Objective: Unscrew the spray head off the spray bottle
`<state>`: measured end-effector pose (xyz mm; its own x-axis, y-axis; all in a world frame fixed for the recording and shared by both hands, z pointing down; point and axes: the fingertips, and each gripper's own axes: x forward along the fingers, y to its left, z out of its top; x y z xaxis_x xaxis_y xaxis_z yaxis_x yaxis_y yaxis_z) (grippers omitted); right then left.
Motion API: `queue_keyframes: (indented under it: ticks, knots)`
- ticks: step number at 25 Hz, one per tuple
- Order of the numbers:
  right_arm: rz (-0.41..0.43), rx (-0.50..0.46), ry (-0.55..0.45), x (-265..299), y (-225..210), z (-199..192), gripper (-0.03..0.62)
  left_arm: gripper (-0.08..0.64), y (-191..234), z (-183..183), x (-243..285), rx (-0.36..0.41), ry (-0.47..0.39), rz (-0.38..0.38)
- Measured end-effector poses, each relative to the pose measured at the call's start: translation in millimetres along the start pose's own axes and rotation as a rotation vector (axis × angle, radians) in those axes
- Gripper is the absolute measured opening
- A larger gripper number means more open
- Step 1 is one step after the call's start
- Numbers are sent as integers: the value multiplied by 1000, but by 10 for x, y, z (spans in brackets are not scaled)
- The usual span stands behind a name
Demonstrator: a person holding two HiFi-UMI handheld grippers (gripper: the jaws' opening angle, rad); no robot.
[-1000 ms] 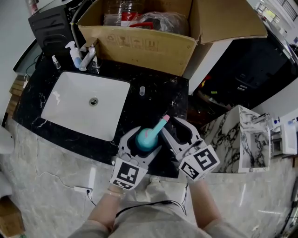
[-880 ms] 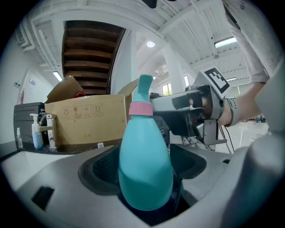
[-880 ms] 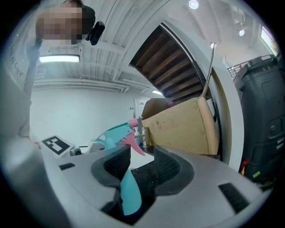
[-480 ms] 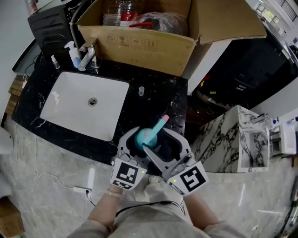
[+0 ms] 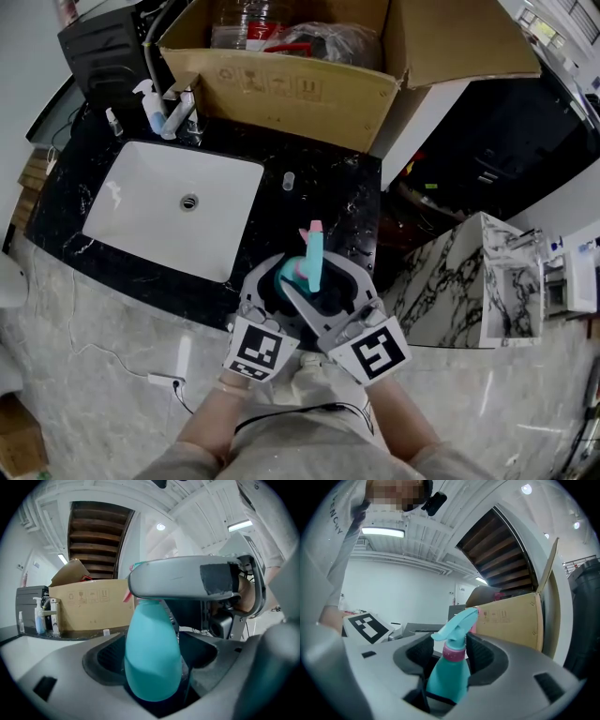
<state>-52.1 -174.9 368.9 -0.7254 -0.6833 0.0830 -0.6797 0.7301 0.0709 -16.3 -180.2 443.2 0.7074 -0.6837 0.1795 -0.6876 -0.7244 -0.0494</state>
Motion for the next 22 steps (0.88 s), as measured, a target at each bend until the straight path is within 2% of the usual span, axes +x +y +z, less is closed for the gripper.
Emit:
queue_keyframes:
  ticks: [6, 13, 18, 22]
  knots:
    - [19, 3, 15, 17, -50, -54, 162, 364, 3, -6, -7, -5, -3, -2]
    - [153, 29, 1, -40, -76, -42, 163, 364, -6, -8, -2, -8, -3, -13]
    - [150, 50, -12, -129, -145, -39, 173, 364, -1, -10, -5, -10, -4, -12]
    - [149, 50, -30, -144, -123, -29, 147, 364, 2, -13, -10, -13, -4, -12]
